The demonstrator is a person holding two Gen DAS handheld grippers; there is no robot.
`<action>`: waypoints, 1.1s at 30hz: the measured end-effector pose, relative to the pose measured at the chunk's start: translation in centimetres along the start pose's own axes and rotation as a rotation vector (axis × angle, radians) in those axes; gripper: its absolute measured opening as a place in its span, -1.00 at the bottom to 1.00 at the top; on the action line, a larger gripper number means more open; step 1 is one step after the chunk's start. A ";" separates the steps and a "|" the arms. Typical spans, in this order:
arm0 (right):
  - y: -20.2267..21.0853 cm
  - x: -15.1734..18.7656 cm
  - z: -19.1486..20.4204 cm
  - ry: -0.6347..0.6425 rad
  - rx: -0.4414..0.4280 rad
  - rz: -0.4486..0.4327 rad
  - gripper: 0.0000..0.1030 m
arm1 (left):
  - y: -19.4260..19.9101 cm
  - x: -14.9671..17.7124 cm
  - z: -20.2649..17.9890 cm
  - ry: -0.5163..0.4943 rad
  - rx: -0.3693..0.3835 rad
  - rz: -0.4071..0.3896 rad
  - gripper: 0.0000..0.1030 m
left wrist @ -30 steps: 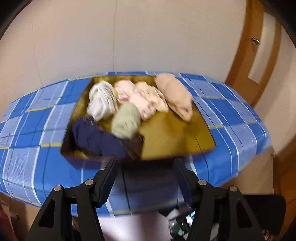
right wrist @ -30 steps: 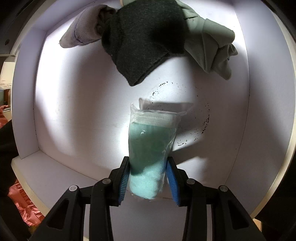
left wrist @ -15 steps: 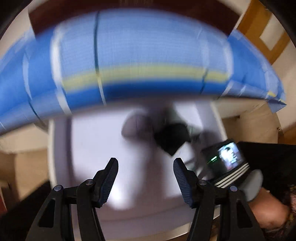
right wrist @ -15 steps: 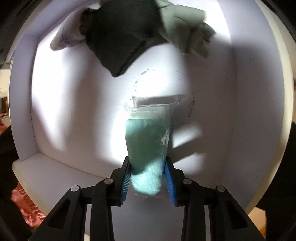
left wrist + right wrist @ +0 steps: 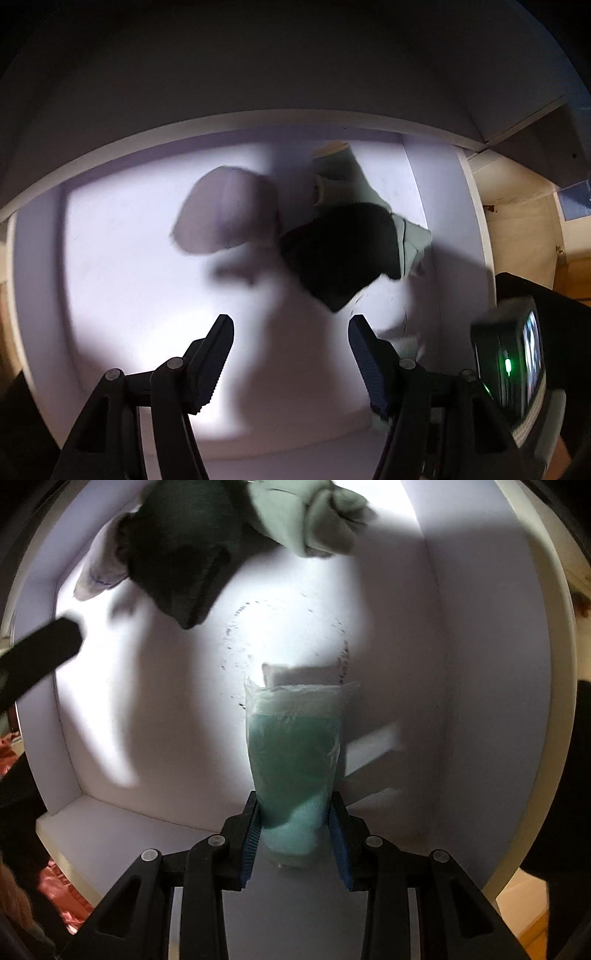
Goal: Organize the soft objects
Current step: 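Move the left tool back down toward the drawer, then grasp the black knit hat in the drawer with the left gripper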
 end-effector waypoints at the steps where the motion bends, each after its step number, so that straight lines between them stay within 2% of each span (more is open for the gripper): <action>1: 0.2 -0.4 -0.7 -0.003 -0.006 0.003 -0.31 | -0.3 -0.5 -0.4 -0.009 -0.001 0.005 0.28; 6: 0.5 -1.6 -1.1 -0.010 -0.014 0.011 -0.31 | -1.7 -2.6 -2.2 -0.071 -0.019 0.023 0.28; 9: 0.1 -1.2 -1.3 -0.014 -0.019 0.011 -0.31 | -2.4 -3.6 -2.7 -0.092 -0.034 0.024 0.28; 18: 0.9 -0.8 -2.0 -0.025 -0.035 0.014 -0.30 | -3.3 -4.8 -3.5 -0.184 -0.086 0.016 0.33; 26: 1.8 -0.4 -1.8 -0.025 -0.034 0.010 -0.29 | -3.7 -2.5 -2.7 -0.197 -0.059 0.035 0.13; 30: 1.8 -0.3 -1.5 -0.024 -0.031 0.008 -0.29 | -4.1 0.2 -0.7 -0.204 -0.086 0.063 0.04; 33: 1.0 -0.2 -1.3 -0.023 -0.027 0.007 -0.29 | -4.3 2.0 1.2 -0.169 -0.093 0.078 0.04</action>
Point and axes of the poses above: each gripper's, at about its wrist camera, not at the fingertips, and y roughly against the way its jaws point, z to its left, x to its underside, the point moved 9 cm from there along -y, roughly the way its jaws point, and after that the axes turned 12 degrees about z, right-handed, at the moved point
